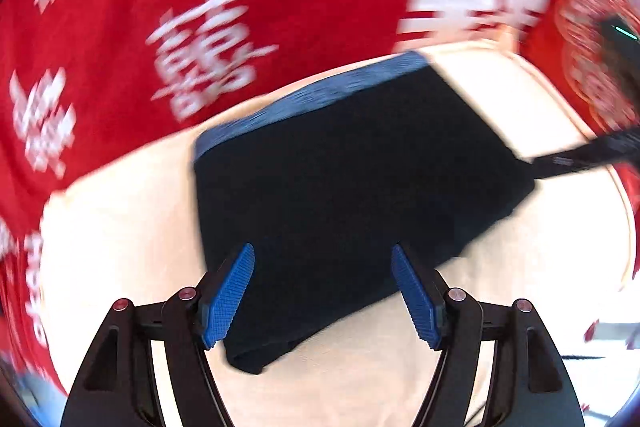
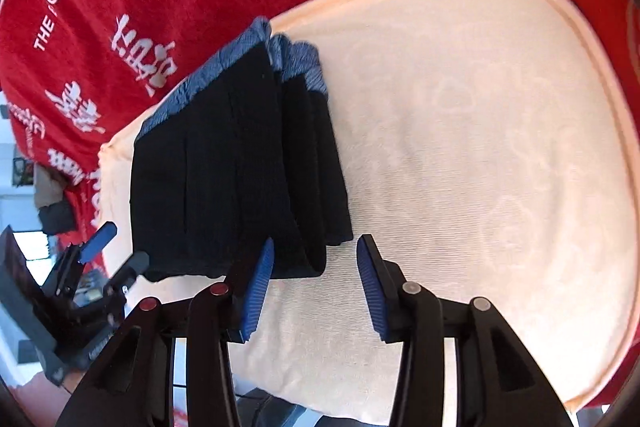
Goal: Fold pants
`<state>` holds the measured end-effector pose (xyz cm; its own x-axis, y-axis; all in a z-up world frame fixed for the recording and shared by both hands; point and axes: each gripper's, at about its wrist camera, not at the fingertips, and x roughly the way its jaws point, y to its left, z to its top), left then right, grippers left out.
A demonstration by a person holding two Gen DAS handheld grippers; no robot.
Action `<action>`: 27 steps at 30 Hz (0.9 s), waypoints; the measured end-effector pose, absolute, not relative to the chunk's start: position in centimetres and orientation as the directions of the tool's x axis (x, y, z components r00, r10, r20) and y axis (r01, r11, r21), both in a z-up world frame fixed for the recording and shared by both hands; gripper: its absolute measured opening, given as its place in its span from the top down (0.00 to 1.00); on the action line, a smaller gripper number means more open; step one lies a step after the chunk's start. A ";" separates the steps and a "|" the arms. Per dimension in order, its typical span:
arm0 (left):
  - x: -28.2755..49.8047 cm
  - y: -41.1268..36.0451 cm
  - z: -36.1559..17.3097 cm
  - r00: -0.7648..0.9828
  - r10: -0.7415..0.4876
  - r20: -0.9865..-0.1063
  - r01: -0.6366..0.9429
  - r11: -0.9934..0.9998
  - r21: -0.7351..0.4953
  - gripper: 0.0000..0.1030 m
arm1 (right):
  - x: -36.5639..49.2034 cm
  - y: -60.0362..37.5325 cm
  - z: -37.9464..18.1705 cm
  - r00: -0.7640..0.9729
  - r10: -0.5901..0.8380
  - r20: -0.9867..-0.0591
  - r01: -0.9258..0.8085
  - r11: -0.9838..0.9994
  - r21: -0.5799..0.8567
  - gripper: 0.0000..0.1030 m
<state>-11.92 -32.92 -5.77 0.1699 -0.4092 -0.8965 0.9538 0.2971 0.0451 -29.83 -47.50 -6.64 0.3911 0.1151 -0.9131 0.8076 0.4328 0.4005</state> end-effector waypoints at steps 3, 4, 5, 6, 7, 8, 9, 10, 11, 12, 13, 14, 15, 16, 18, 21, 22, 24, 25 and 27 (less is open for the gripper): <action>-9.2 -32.5 -7.3 0.185 -0.369 -0.911 0.922 0.386 0.032 0.30 | -29.5 -46.7 -4.8 0.434 0.066 -0.898 0.787 0.457 0.414 0.60; -8.2 -32.5 -8.2 0.181 -0.348 -0.920 0.913 0.408 0.025 0.30 | -29.0 -46.4 -4.5 0.444 0.066 -0.893 0.776 0.469 0.421 0.60; -7.9 -32.3 -8.8 0.164 -0.335 -0.928 0.907 0.421 0.009 0.30 | -28.3 -46.1 -4.4 0.450 0.080 -0.889 0.765 0.480 0.430 0.60; -7.4 -32.2 -9.6 0.137 -0.325 -0.936 0.901 0.433 -0.019 0.21 | -27.6 -45.8 -4.6 0.449 0.090 -0.889 0.758 0.488 0.433 0.60; -7.0 -32.0 -10.4 0.116 -0.305 -0.945 0.891 0.452 -0.036 0.14 | -26.7 -45.6 -4.8 0.443 0.099 -0.891 0.756 0.493 0.430 0.60; -6.7 -31.7 -11.0 0.104 -0.302 -0.948 0.881 0.471 -0.054 0.14 | -26.2 -45.3 -5.4 0.430 0.116 -0.895 0.755 0.498 0.427 0.60; -6.4 -31.5 -11.3 0.081 -0.306 -0.949 0.871 0.485 -0.082 0.14 | -25.7 -45.1 -6.1 0.417 0.130 -0.900 0.757 0.498 0.423 0.60; -6.1 -31.4 -11.6 0.060 -0.309 -0.949 0.860 0.498 -0.108 0.14 | -25.5 -44.8 -6.8 0.397 0.134 -0.908 0.764 0.499 0.408 0.60; -5.9 -31.3 -11.8 0.043 -0.312 -0.949 0.852 0.507 -0.129 0.14 | -25.2 -44.5 -7.4 0.381 0.132 -0.915 0.770 0.503 0.393 0.60; -5.7 -31.2 -11.9 0.033 -0.314 -0.949 0.849 0.509 -0.139 0.14 | -25.3 -44.3 -7.8 0.369 0.132 -0.920 0.775 0.503 0.383 0.60; -5.7 -31.1 -12.0 0.028 -0.315 -0.949 0.849 0.508 -0.144 0.14 | -25.2 -44.1 -8.2 0.361 0.134 -0.923 0.781 0.498 0.378 0.60; -5.7 -31.1 -12.1 0.028 -0.317 -0.948 0.851 0.504 -0.143 0.14 | -25.4 -44.0 -8.4 0.358 0.138 -0.923 0.786 0.490 0.378 0.60; -5.8 -31.1 -12.1 0.030 -0.319 -0.947 0.856 0.497 -0.140 0.14 | -25.5 -43.9 -8.5 0.354 0.142 -0.924 0.787 0.489 0.377 0.60; -5.8 -31.0 -12.1 0.031 -0.319 -0.947 0.860 0.492 -0.137 0.14 | -25.6 -43.7 -8.6 0.347 0.144 -0.927 0.786 0.494 0.371 0.60; -5.7 -31.1 -12.1 0.027 -0.316 -0.948 0.862 0.488 -0.138 0.14 | -25.7 -43.5 -8.6 0.323 0.151 -0.934 0.788 0.505 0.353 0.60; -5.7 -31.3 -11.7 0.014 -0.306 -0.952 0.857 0.493 -0.146 0.14 | -26.3 -43.4 -8.4 0.292 0.151 -0.944 0.794 0.511 0.328 0.60; -5.6 -31.4 -11.6 0.011 -0.304 -0.953 0.855 0.496 -0.148 0.14 | -26.4 -43.4 -8.3 0.292 0.147 -0.945 0.796 0.510 0.325 0.60; -5.5 -31.5 -11.6 0.002 -0.296 -0.955 0.851 0.502 -0.154 0.14 | -26.5 -43.6 -7.9 0.303 0.136 -0.943 0.800 0.502 0.329 0.60; -5.4 -31.5 -11.5 -0.003 -0.294 -0.956 0.850 0.502 -0.157 0.14 | -26.6 -43.8 -7.6 0.310 0.131 -0.942 0.802 0.497 0.333 0.59; -5.3 -31.5 -11.5 -0.010 -0.292 -0.956 0.850 0.501 -0.162 0.14 | -26.7 -44.4 -7.2 0.319 0.124 -0.940 0.804 0.490 0.337 0.59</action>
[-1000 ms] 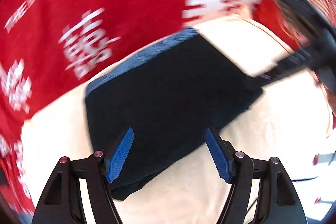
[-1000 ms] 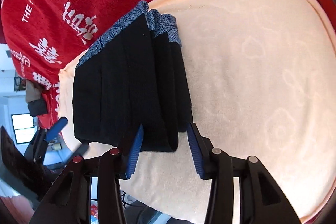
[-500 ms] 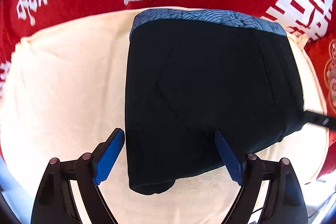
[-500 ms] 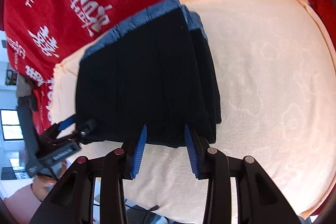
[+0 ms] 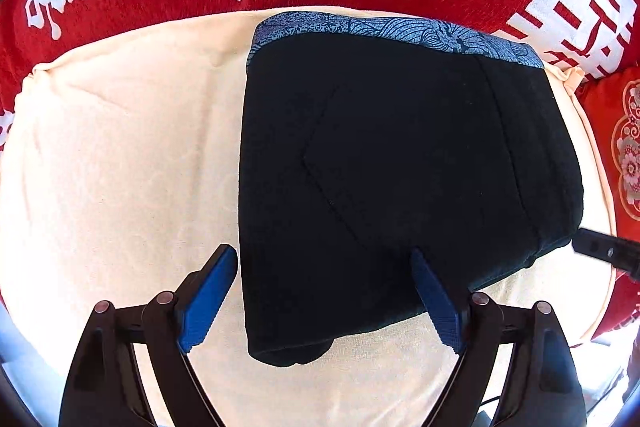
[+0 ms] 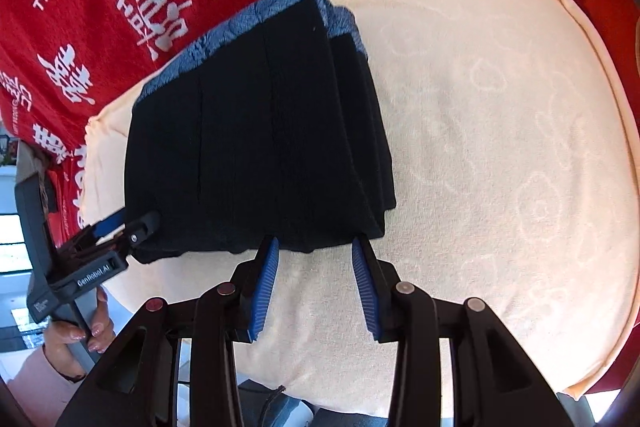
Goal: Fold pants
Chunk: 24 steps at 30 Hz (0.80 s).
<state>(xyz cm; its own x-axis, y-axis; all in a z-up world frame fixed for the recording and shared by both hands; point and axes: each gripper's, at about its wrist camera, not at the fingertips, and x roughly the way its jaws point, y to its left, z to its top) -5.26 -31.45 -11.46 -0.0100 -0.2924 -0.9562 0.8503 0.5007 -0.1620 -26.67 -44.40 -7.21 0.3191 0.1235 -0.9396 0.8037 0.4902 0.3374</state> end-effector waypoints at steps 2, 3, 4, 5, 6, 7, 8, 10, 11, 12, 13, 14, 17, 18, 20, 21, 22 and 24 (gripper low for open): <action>-5.1 -31.5 -11.5 -0.017 -0.288 -0.958 0.851 0.499 -0.165 0.14 | -26.4 -45.1 -6.9 0.329 0.114 -0.937 0.802 0.491 0.341 0.59; -5.1 -31.5 -11.5 -0.020 -0.286 -0.958 0.851 0.498 -0.166 0.14 | -26.3 -45.5 -6.7 0.332 0.109 -0.937 0.801 0.492 0.341 0.59; -5.0 -31.5 -11.4 -0.020 -0.283 -0.959 0.852 0.497 -0.165 0.14 | -26.2 -45.8 -6.5 0.336 0.103 -0.936 0.800 0.493 0.341 0.59; -5.0 -31.5 -11.3 -0.015 -0.283 -0.959 0.853 0.497 -0.160 0.14 | -26.1 -46.2 -6.3 0.340 0.096 -0.935 0.800 0.494 0.342 0.59; -4.9 -31.5 -11.3 -0.012 -0.282 -0.959 0.854 0.497 -0.157 0.14 | -25.9 -46.6 -6.1 0.345 0.090 -0.934 0.799 0.494 0.343 0.59; -4.9 -31.6 -11.2 -0.010 -0.282 -0.959 0.855 0.495 -0.155 0.14 | -25.8 -47.1 -6.0 0.352 0.085 -0.932 0.799 0.492 0.346 0.59; -4.8 -31.6 -11.1 -0.009 -0.282 -0.959 0.856 0.494 -0.153 0.14 | -25.7 -47.5 -5.8 0.359 0.078 -0.930 0.800 0.488 0.349 0.58; -4.6 -31.7 -11.1 -0.009 -0.280 -0.960 0.859 0.490 -0.151 0.14 | -25.5 -48.5 -5.7 0.370 0.074 -0.926 0.803 0.476 0.359 0.56; -4.6 -31.7 -11.1 -0.010 -0.279 -0.960 0.860 0.488 -0.151 0.14 | -25.4 -48.9 -5.8 0.375 0.074 -0.924 0.803 0.472 0.364 0.55; -4.5 -31.8 -11.0 -0.010 -0.278 -0.960 0.862 0.485 -0.149 0.14 | -25.4 -49.3 -5.8 0.380 0.075 -0.922 0.803 0.467 0.369 0.55; -4.5 -31.9 -11.0 -0.006 -0.277 -0.961 0.864 0.482 -0.144 0.14 | -25.2 -49.6 -5.8 0.385 0.075 -0.920 0.803 0.464 0.374 0.55; -4.5 -32.0 -10.9 -0.002 -0.278 -0.961 0.867 0.479 -0.140 0.14 | -25.1 -50.0 -5.9 0.390 0.076 -0.918 0.801 0.463 0.379 0.55; -4.3 -32.4 -10.4 0.005 -0.285 -0.959 0.867 0.478 -0.138 0.14 | -24.6 -50.9 -6.0 0.402 0.084 -0.912 0.792 0.468 0.392 0.55; -4.0 -32.4 -10.1 0.004 -0.296 -0.955 0.865 0.480 -0.144 0.14 | -24.5 -51.2 -6.0 0.408 0.087 -0.909 0.787 0.471 0.399 0.55; -2.8 -32.7 -9.4 0.010 -0.323 -0.946 0.857 0.490 -0.158 0.14 | -24.1 -52.0 -6.1 0.431 0.093 -0.898 0.774 0.474 0.421 0.55; -2.3 -32.8 -9.3 0.014 -0.331 -0.944 0.854 0.495 -0.161 0.14 | -24.0 -52.5 -6.1 0.445 0.097 -0.890 0.768 0.469 0.436 0.54; -1.5 -33.1 -9.1 0.024 -0.338 -0.941 0.849 0.504 -0.159 0.14 | -24.0 -53.0 -6.2 0.464 0.104 -0.880 0.763 0.458 0.457 0.54; 0.2 -33.9 -9.1 0.048 -0.339 -0.939 0.835 0.530 -0.149 0.14 | -23.7 -54.4 -6.6 0.502 0.115 -0.857 0.750 0.434 0.499 0.53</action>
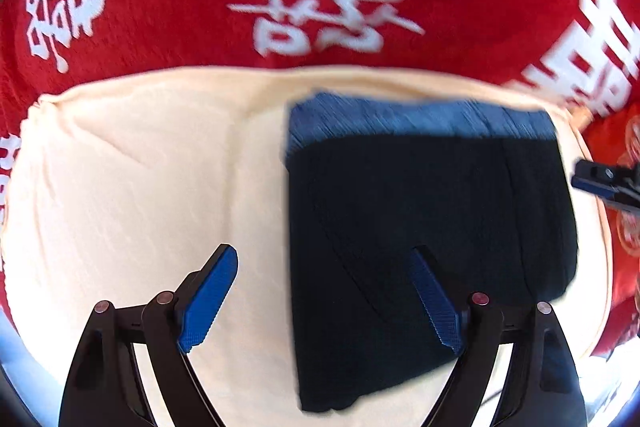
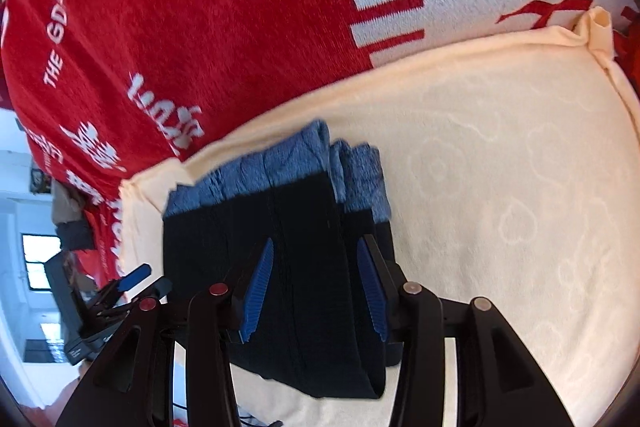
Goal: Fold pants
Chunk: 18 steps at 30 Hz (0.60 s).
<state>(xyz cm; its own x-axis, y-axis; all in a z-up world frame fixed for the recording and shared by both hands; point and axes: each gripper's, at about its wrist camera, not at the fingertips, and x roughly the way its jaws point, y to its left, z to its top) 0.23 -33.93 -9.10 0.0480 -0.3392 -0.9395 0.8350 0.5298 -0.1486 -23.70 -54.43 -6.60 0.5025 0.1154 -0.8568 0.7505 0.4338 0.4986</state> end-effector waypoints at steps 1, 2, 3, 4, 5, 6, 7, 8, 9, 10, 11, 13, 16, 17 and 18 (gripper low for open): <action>1.2 -34.4 -9.1 0.056 -0.344 -0.937 0.825 0.545 -0.150 0.14 | -23.5 -55.1 -6.8 0.513 0.112 -0.851 0.749 0.426 0.508 0.53; 2.0 -34.8 -9.1 0.061 -0.352 -0.934 0.815 0.557 -0.156 0.14 | -23.4 -55.8 -6.9 0.530 0.110 -0.841 0.744 0.415 0.524 0.53; 2.9 -35.2 -9.2 0.063 -0.361 -0.930 0.805 0.570 -0.166 0.14 | -23.2 -56.4 -7.1 0.551 0.112 -0.827 0.736 0.402 0.545 0.53; 3.7 -35.7 -9.3 0.060 -0.369 -0.927 0.793 0.582 -0.180 0.14 | -23.0 -57.0 -7.3 0.573 0.117 -0.811 0.726 0.388 0.568 0.53; 4.3 -36.1 -9.6 0.055 -0.371 -0.927 0.785 0.590 -0.190 0.14 | -22.7 -57.5 -7.5 0.597 0.128 -0.792 0.712 0.372 0.596 0.53; 4.8 -36.6 -9.9 0.048 -0.371 -0.927 0.778 0.596 -0.198 0.14 | -22.4 -58.0 -7.8 0.614 0.143 -0.776 0.699 0.358 0.619 0.53; 5.2 -37.0 -10.3 0.041 -0.369 -0.929 0.773 0.600 -0.204 0.14 | -21.9 -58.3 -8.1 0.618 0.160 -0.770 0.694 0.351 0.629 0.58; 5.4 -37.2 -10.6 0.035 -0.368 -0.929 0.770 0.603 -0.210 0.14 | -21.4 -58.5 -8.4 0.611 0.178 -0.771 0.694 0.349 0.630 0.68; 5.5 -37.4 -10.9 0.032 -0.365 -0.930 0.767 0.606 -0.211 0.14 | -21.0 -58.4 -8.5 0.594 0.180 -0.784 0.701 0.362 0.615 0.89; 5.6 -37.5 -11.0 0.032 -0.363 -0.931 0.766 0.608 -0.210 0.14 | -20.7 -58.3 -8.4 0.575 0.180 -0.798 0.708 0.379 0.595 0.90; 5.5 -37.5 -11.1 0.033 -0.364 -0.931 0.767 0.607 -0.210 0.14 | -20.6 -58.1 -8.3 0.566 0.179 -0.805 0.709 0.393 0.586 0.90; 5.0 -37.5 -11.3 0.029 -0.363 -0.931 0.771 0.601 -0.210 0.14 | -20.7 -57.8 -8.1 0.538 0.168 -0.826 0.720 0.417 0.554 0.90; 4.1 -37.1 -12.5 0.013 -0.351 -0.936 0.780 0.589 -0.211 0.08 | -20.4 -57.5 -9.1 0.470 0.156 -0.868 0.745 0.457 0.486 0.90; 3.9 -37.1 -12.8 0.021 -0.339 -0.941 0.780 0.594 -0.197 0.04 | -20.4 -57.6 -9.5 0.465 0.155 -0.871 0.748 0.458 0.481 0.90; 3.8 -37.0 -12.9 0.034 -0.337 -0.941 0.780 0.598 -0.186 0.03 | -20.4 -57.6 -9.6 0.466 0.153 -0.872 0.750 0.454 0.480 0.90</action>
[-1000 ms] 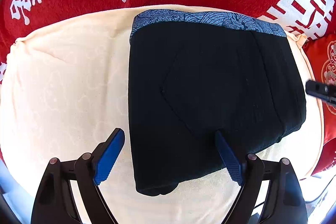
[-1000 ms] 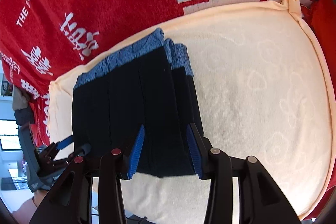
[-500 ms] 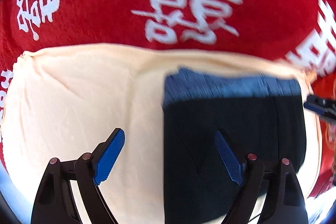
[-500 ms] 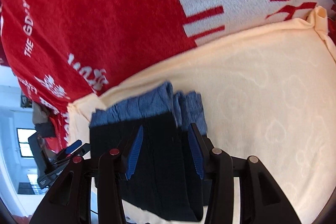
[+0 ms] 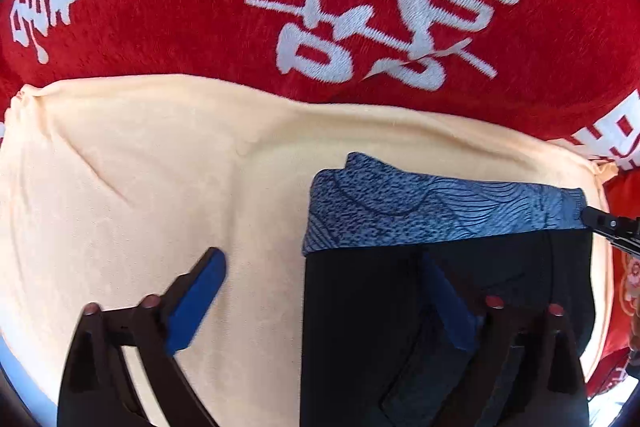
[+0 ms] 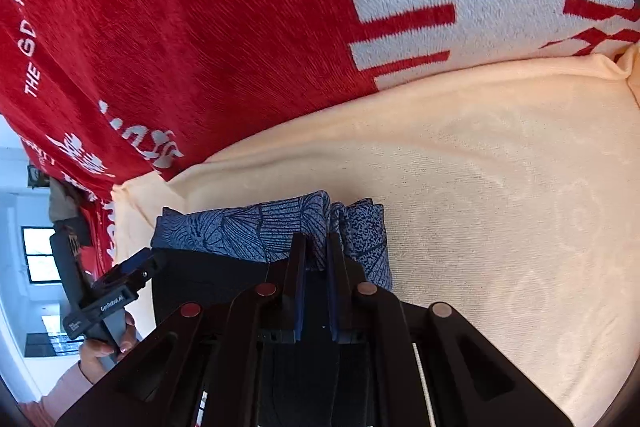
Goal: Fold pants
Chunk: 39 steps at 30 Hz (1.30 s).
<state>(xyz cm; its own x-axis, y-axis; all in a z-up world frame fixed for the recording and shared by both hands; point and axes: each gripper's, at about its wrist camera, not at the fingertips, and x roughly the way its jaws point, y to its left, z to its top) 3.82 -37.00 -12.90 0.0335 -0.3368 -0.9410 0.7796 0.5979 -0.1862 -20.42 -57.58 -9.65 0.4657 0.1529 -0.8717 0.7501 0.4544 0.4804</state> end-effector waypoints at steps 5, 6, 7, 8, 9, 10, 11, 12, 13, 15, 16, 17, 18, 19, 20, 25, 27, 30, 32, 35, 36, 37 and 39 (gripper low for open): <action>3.6 -36.5 -13.1 0.022 -0.341 -0.940 0.780 0.594 -0.197 0.03 | -20.6 -57.0 -9.1 0.455 0.129 -0.881 0.759 0.462 0.459 0.84; 3.7 -36.5 -13.2 0.021 -0.340 -0.940 0.780 0.593 -0.197 0.03 | -20.7 -56.7 -8.9 0.452 0.125 -0.883 0.762 0.461 0.456 0.84; 3.6 -36.4 -13.3 0.023 -0.338 -0.941 0.782 0.593 -0.194 0.03 | -21.0 -56.4 -8.6 0.447 0.122 -0.886 0.764 0.463 0.449 0.84; 3.5 -36.3 -13.3 0.026 -0.336 -0.942 0.783 0.593 -0.190 0.03 | -21.3 -55.9 -8.4 0.434 0.126 -0.892 0.765 0.471 0.439 0.84; 3.4 -36.3 -13.3 0.028 -0.334 -0.942 0.784 0.592 -0.187 0.03 | -21.5 -55.6 -8.3 0.424 0.127 -0.897 0.765 0.480 0.430 0.83; 3.9 -36.4 -13.0 0.027 -0.332 -0.943 0.785 0.591 -0.185 0.03 | -21.7 -55.0 -8.2 0.416 0.129 -0.900 0.764 0.488 0.423 0.83; 3.7 -36.4 -12.9 0.028 -0.330 -0.944 0.786 0.590 -0.183 0.03 | -22.1 -54.5 -8.1 0.408 0.132 -0.903 0.762 0.496 0.416 0.82; 3.6 -36.3 -12.6 0.028 -0.329 -0.944 0.787 0.589 -0.182 0.03 | -22.4 -54.0 -8.1 0.402 0.135 -0.906 0.761 0.500 0.413 0.78; 3.5 -36.2 -12.5 0.030 -0.328 -0.944 0.789 0.587 -0.179 0.03 | -22.7 -53.5 -8.1 0.398 0.138 -0.907 0.763 0.500 0.410 0.74; 3.2 -36.2 -12.4 0.028 -0.331 -0.943 0.795 0.579 -0.180 0.03 | -23.7 -52.8 -8.1 0.399 0.146 -0.905 0.768 0.486 0.417 0.67; 3.2 -36.1 -12.4 0.030 -0.330 -0.944 0.796 0.579 -0.177 0.03 | -24.1 -52.5 -8.2 0.402 0.149 -0.903 0.773 0.474 0.422 0.64; 3.2 -36.0 -12.4 0.035 -0.331 -0.943 0.795 0.581 -0.174 0.03 | -24.5 -52.1 -8.2 0.406 0.151 -0.901 0.777 0.462 0.428 0.63; 3.0 -35.9 -12.2 0.072 -0.338 -0.938 0.781 0.604 -0.158 0.03 | -24.8 -51.9 -8.2 0.408 0.153 -0.900 0.780 0.453 0.431 0.61; 2.8 -35.9 -12.1 0.073 -0.336 -0.939 0.780 0.606 -0.157 0.03 | -24.9 -51.5 -8.3 0.410 0.154 -0.899 0.783 0.447 0.433 0.60; 2.5 -35.8 -11.9 0.074 -0.335 -0.939 0.779 0.607 -0.155 0.03 | -25.1 -51.2 -8.3 0.410 0.156 -0.898 0.784 0.443 0.435 0.59; 1.6 -35.3 -11.5 0.082 -0.328 -0.941 0.795 0.591 -0.136 0.03 | -25.9 -50.6 -8.2 0.412 0.154 -0.898 0.789 0.433 0.436 0.51; 1.2 -34.9 -11.2 0.079 -0.327 -0.942 0.796 0.590 -0.139 0.03 | -26.1 -50.5 -8.2 0.418 0.151 -0.896 0.791 0.425 0.440 0.51; 0.6 -34.5 -11.0 0.073 -0.326 -0.943 0.795 0.590 -0.142 0.03 | -26.5 -50.4 -8.0 0.421 0.152 -0.894 0.791 0.420 0.444 0.48; 0.3 -34.4 -10.8 0.068 -0.323 -0.944 0.795 0.589 -0.145 0.03 | -26.4 -50.2 -7.9 0.421 0.153 -0.894 0.791 0.420 0.445 0.45; -0.6 -33.8 -10.8 0.057 -0.318 -0.946 0.799 0.583 -0.147 0.03 | -26.5 -50.0 -7.8 0.424 0.154 -0.893 0.790 0.420 0.447 0.40; -0.8 -33.6 -10.7 0.054 -0.316 -0.947 0.801 0.581 -0.148 0.03 | -26.5 -50.0 -7.7 0.425 0.154 -0.892 0.790 0.419 0.448 0.38; -0.8 -33.5 -10.8 0.050 -0.314 -0.948 0.802 0.579 -0.149 0.03 | -26.6 -50.0 -7.7 0.426 0.154 -0.891 0.789 0.418 0.450 0.36; -1.1 -33.2 -11.0 0.044 -0.311 -0.949 0.801 0.578 -0.152 0.03 | -26.7 -49.9 -7.6 0.428 0.155 -0.891 0.790 0.415 0.451 0.35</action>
<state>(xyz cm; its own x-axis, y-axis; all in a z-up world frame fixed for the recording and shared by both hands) -1.09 -33.25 -10.96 0.0436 -0.3108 -0.9495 0.8014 0.5783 -0.1524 -26.74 -49.91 -7.64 0.4276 0.1546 -0.8906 0.7902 0.4146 0.4514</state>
